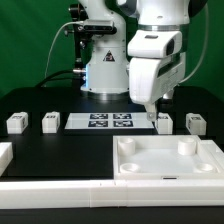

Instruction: Assemble one leg

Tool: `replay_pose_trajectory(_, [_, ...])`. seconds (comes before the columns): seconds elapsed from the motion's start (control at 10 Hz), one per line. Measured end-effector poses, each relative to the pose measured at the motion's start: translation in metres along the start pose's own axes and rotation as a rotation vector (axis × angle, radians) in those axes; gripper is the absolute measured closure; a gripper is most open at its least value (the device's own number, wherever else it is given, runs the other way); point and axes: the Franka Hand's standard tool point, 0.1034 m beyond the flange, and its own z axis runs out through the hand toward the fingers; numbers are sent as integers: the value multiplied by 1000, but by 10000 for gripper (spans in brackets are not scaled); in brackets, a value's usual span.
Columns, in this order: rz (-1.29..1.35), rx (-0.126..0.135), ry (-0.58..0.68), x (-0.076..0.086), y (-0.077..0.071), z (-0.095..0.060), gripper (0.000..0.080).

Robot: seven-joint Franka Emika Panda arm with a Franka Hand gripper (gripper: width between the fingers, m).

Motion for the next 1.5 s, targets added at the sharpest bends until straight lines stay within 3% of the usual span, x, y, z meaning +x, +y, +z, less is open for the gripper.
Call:
replay_pose_trajectory(0.2, [328,19,9,-1,-9,4,150])
replay_pose_trajectory(0.4, [577,18,11,10,-25,5,150])
replay_pose_trajectory(0.6, [907,43,11,24,-42,6,150])
replay_pose_trajectory(1.1, [932,49,17,54,-80,18,150])
replay_pose_trajectory(1.5, [914,57,-28,48,-77,18,150])
